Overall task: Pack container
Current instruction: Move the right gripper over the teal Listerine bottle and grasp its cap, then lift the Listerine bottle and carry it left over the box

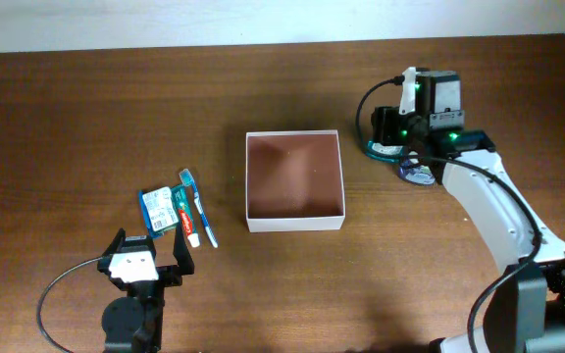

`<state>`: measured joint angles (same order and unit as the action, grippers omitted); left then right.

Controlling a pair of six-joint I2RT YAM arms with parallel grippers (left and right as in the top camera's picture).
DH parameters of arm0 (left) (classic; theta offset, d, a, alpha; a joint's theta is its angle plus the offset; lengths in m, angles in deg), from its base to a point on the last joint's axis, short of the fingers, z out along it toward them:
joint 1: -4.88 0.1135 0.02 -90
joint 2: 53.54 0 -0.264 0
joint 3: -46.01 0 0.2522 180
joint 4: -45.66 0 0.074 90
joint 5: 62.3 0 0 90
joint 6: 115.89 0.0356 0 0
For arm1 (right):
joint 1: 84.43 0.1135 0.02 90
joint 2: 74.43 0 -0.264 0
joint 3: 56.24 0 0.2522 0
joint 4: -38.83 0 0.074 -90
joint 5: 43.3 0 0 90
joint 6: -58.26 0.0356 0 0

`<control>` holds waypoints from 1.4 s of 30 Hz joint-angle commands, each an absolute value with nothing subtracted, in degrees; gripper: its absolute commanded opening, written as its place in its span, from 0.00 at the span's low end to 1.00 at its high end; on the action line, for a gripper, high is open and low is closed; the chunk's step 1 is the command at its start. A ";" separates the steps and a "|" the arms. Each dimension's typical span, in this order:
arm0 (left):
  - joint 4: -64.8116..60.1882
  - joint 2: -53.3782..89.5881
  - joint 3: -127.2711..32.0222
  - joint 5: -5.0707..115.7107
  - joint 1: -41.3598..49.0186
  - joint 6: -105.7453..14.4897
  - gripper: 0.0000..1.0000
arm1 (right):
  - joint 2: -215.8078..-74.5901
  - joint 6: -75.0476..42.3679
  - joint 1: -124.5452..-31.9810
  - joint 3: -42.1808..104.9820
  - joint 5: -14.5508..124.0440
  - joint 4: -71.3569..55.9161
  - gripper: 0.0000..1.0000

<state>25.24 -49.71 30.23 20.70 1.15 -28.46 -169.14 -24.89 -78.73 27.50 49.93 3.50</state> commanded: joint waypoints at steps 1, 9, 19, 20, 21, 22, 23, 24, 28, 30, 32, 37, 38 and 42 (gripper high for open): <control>25.24 -50.12 30.51 21.31 1.41 -27.54 0.99 | -169.62 -23.71 -77.57 28.72 45.21 4.18 0.70; 25.22 -50.12 30.51 21.31 1.41 -27.54 1.00 | -169.62 -23.73 -77.57 28.72 43.20 3.87 0.52; 25.24 -50.12 30.51 21.31 1.41 -27.54 0.99 | -169.62 -23.92 -77.25 28.72 42.95 3.87 0.34; 25.24 -50.12 30.51 21.31 1.41 -27.54 1.00 | -169.62 -23.95 -77.25 28.72 42.95 3.90 0.33; 25.22 -50.12 30.51 21.31 1.41 -27.54 0.99 | -169.62 -23.95 -77.25 28.72 42.98 3.90 0.33; 25.24 -50.12 30.51 21.31 1.41 -27.54 0.99 | -169.62 -23.95 -77.25 28.72 42.98 3.92 0.33; 25.22 -50.12 30.51 21.31 1.41 -27.54 0.99 | -169.62 -23.95 -77.22 28.72 42.98 3.90 0.33; 25.24 -50.12 30.51 21.31 1.41 -27.54 0.99 | -169.62 -24.01 -77.18 28.74 42.95 3.90 0.32; 25.24 -50.12 30.51 21.31 1.41 -27.54 0.99 | -169.60 -25.74 -76.18 28.85 41.67 3.92 0.28; 25.24 -50.12 30.51 21.31 1.41 -27.54 0.99 | -169.51 -25.85 -75.32 28.99 39.50 3.92 0.28; 25.24 -50.12 30.51 21.31 1.41 -27.54 0.99 | -169.30 -25.94 -74.60 29.23 37.99 3.92 0.27; 25.22 -50.12 30.51 21.31 1.41 -27.54 1.00 | -167.44 -27.25 -72.50 31.87 35.37 2.52 0.27; 25.24 -50.12 30.51 21.31 1.41 -27.54 1.00 | -167.04 -27.25 -72.11 32.83 35.22 1.78 0.26; 25.24 -50.12 30.51 21.31 1.41 -27.54 0.99 | -165.17 -27.25 -70.06 39.50 33.88 -3.71 0.26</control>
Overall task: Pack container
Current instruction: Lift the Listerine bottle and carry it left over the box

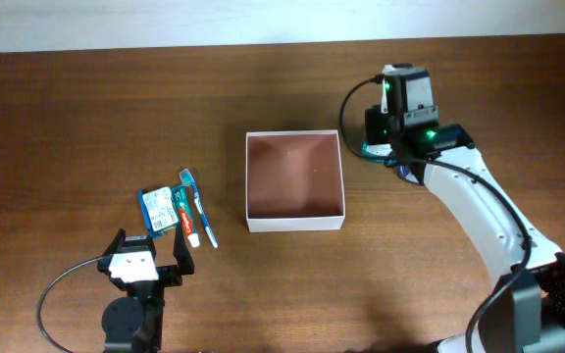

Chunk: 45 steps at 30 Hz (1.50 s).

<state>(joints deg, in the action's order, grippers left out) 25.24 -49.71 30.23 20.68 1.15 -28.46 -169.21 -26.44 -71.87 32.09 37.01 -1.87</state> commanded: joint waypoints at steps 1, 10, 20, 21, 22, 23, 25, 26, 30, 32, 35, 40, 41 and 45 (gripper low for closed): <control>25.24 -50.12 30.51 21.31 1.41 -27.54 0.99 | -164.90 -27.22 -69.53 41.44 33.71 -5.39 0.26; 25.24 -50.12 30.51 21.31 1.41 -27.54 0.99 | -164.44 -26.28 -62.97 58.06 33.49 -18.77 0.24; 25.24 -50.12 30.51 21.31 1.41 -27.54 0.99 | -167.55 -18.68 -56.40 58.19 33.29 -21.09 0.23; 25.24 -50.12 30.51 21.31 1.41 -27.54 0.99 | -168.01 -18.09 -56.11 58.19 33.27 -21.06 0.22; 25.24 -50.12 30.51 21.31 1.41 -27.54 0.99 | -168.47 -17.35 -55.91 58.19 33.05 -21.11 0.22; 25.24 -50.12 30.51 21.31 1.41 -27.54 0.99 | -168.86 -16.97 -55.87 58.19 33.14 -21.09 0.23; 25.24 -50.12 30.51 21.31 1.41 -27.54 0.99 | -169.91 -16.19 -55.74 58.19 33.14 -21.06 0.22; 25.24 -50.12 30.51 21.31 1.41 -27.54 0.99 | -170.54 -16.21 -55.54 58.19 33.08 -21.04 0.22; 25.22 -50.12 30.51 21.31 1.41 -27.54 0.99 | -173.34 -16.21 -55.28 58.19 33.14 -21.26 0.22; 25.24 -50.12 30.51 21.31 1.41 -27.54 0.99 | -175.59 -16.23 -54.71 58.19 33.12 -20.95 0.23; 25.24 -50.12 30.51 21.31 1.41 -27.54 0.99 | -177.45 -16.23 -54.03 58.19 33.12 -20.21 0.22; 25.24 -50.12 30.51 21.31 1.41 -27.54 0.99 | -179.85 -16.21 -53.68 58.19 33.10 -20.17 0.22; 25.24 -50.12 30.51 21.31 1.41 -27.54 0.99 | -180.14 -16.21 -53.68 58.16 33.10 -20.19 0.23; 25.22 -50.12 30.51 21.31 1.41 -27.54 0.99 | -181.95 -16.21 -53.68 58.08 32.90 -20.06 0.22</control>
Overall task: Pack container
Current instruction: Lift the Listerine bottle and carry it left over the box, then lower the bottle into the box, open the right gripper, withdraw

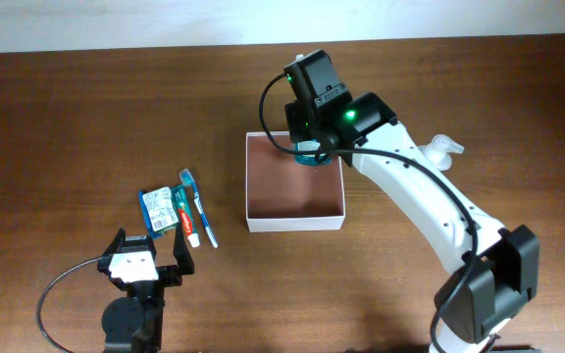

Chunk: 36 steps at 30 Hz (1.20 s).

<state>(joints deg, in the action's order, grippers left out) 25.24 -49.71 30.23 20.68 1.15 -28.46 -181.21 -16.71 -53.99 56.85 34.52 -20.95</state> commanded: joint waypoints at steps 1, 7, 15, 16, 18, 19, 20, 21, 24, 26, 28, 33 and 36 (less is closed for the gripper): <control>25.24 -50.12 30.51 21.31 1.41 -27.54 0.99 | -182.54 -16.23 -53.68 58.06 32.68 -19.95 0.22; 25.24 -50.12 30.51 21.31 1.41 -27.54 0.99 | -183.57 -16.23 -53.73 58.03 31.35 -19.73 0.22; 25.24 -50.12 30.51 21.31 1.41 -27.54 0.99 | -183.83 -16.21 -53.79 58.03 29.40 -19.71 0.23; 25.24 -50.12 30.51 21.31 1.41 -27.54 0.99 | -183.83 -16.21 -53.88 58.01 29.25 -19.73 0.23; 25.24 -50.12 30.51 21.31 1.41 -27.54 0.99 | -183.85 -16.19 -54.23 57.79 29.27 -19.73 0.22; 25.24 -50.12 30.51 21.31 1.41 -27.54 0.99 | -183.87 -16.16 -54.47 57.57 29.32 -19.73 0.22; 25.24 -50.12 30.51 21.31 1.41 -27.54 0.99 | -183.87 -15.68 -54.73 57.16 29.27 -19.69 0.23; 25.24 -50.12 30.51 21.31 1.41 -27.54 0.99 | -183.87 -15.16 -54.95 56.77 29.29 -19.53 0.22; 25.22 -50.12 30.51 21.31 1.41 -27.54 0.99 | -183.87 -14.72 -55.67 54.86 30.02 -18.31 0.23; 25.24 -50.12 30.51 21.31 1.41 -27.54 0.99 | -183.87 -14.72 -55.96 53.97 31.02 -17.52 0.23; 25.24 -50.12 30.51 21.31 1.41 -27.54 1.00 | -183.87 -14.72 -55.96 53.31 31.79 -16.78 0.22; 25.24 -50.12 30.51 21.31 1.41 -27.54 0.99 | -183.87 -14.72 -55.96 52.31 31.87 -15.51 0.23; 25.24 -50.12 30.51 21.31 1.41 -27.54 0.99 | -183.87 -14.72 -55.96 51.45 31.87 -14.66 0.24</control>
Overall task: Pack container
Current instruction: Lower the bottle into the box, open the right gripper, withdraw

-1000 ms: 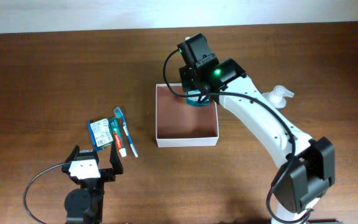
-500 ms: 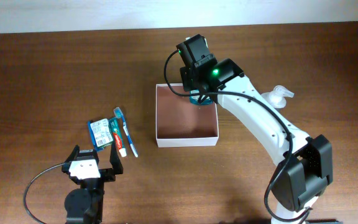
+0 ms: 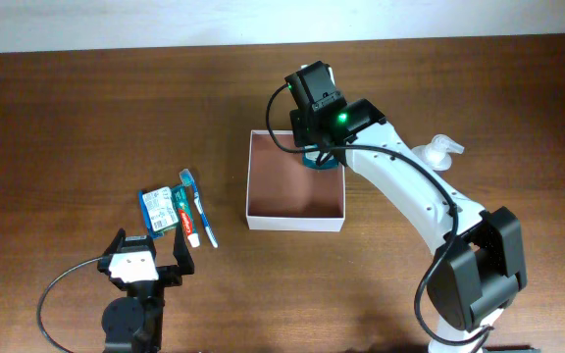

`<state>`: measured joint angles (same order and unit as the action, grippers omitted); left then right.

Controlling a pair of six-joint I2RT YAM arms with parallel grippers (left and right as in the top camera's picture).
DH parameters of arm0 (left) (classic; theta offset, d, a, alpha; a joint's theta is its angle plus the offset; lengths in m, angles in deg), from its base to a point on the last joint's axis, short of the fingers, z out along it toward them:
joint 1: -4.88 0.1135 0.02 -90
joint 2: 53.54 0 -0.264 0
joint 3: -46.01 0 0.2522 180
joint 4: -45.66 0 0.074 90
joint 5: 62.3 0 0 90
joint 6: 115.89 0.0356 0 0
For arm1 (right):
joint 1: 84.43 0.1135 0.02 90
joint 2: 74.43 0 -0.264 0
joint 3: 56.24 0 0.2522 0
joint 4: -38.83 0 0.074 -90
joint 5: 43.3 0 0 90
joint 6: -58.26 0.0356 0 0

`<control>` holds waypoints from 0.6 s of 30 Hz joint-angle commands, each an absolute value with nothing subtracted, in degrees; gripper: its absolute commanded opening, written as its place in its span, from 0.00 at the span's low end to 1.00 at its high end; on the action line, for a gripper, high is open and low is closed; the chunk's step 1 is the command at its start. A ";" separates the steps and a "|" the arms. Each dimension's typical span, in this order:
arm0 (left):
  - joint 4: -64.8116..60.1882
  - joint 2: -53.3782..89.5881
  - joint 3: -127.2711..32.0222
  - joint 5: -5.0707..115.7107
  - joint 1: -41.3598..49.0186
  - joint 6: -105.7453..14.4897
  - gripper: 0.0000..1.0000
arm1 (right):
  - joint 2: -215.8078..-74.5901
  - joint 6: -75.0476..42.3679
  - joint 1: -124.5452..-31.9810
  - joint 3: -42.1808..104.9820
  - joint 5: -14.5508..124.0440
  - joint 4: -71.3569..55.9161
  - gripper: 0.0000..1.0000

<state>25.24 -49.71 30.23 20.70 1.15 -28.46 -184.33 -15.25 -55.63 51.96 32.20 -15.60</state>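
The white box (image 3: 295,223) with a brown inside stands mid-table. My right gripper (image 3: 317,147) points down over its back right corner, and a teal round item (image 3: 314,160) shows just beneath it, inside the box; the fingers themselves are hidden by the wrist. A blue packet (image 3: 157,209), a red-and-white toothpaste tube (image 3: 186,222) and a blue toothbrush (image 3: 201,211) lie left of the box. At the front left my left gripper (image 3: 148,247) rests open, just below those items and holding nothing.
A clear spray bottle (image 3: 439,149) lies on the table right of the box, beside the right arm. The wooden table's far edge (image 3: 116,51) meets a white wall.
The right gripper with the teal item has shifted slightly right, from the box's back middle to its back right corner. The left arm and the items on the left have not moved.
The right gripper was on the table right of the box, at the teal item near the spray bottle. It then stood slightly further left there. Later it held the teal item over the box's back edge, and now over the back right corner.
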 commanded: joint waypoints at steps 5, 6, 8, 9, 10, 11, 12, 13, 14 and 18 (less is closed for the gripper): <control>25.24 -50.12 30.51 21.31 1.41 -27.54 0.99 | -183.90 -14.72 -55.96 50.30 31.85 -14.05 0.23; 25.24 -50.12 30.51 21.31 1.41 -27.54 0.99 | -183.90 -14.72 -55.96 50.30 31.85 -14.09 0.23; 25.22 -50.12 30.51 21.31 1.41 -27.54 0.99 | -183.90 -14.72 -55.96 50.30 31.87 -14.18 0.28; 25.24 -50.12 30.51 21.31 1.41 -27.54 0.99 | -183.90 -14.72 -55.96 50.30 31.87 -14.31 0.37; 25.22 -50.12 30.51 21.31 1.41 -27.54 0.99 | -183.90 -14.72 -55.96 50.30 31.87 -14.38 0.49; 25.24 -50.12 30.51 21.31 1.41 -27.54 0.99 | -183.87 -14.72 -55.96 50.30 31.85 -14.46 0.52; 25.24 -50.12 30.51 21.31 1.41 -27.54 0.99 | -183.87 -14.74 -55.96 50.30 31.83 -14.53 0.54; 25.24 -50.12 30.51 21.31 1.41 -27.54 0.99 | -183.83 -14.74 -55.96 50.32 31.85 -14.55 0.55; 25.24 -50.12 30.51 21.31 1.41 -27.54 0.99 | -183.61 -14.74 -55.96 50.34 31.87 -14.55 0.55; 25.24 -50.12 30.51 21.31 1.41 -27.54 0.99 | -180.90 -15.40 -55.96 50.45 31.79 -15.05 0.56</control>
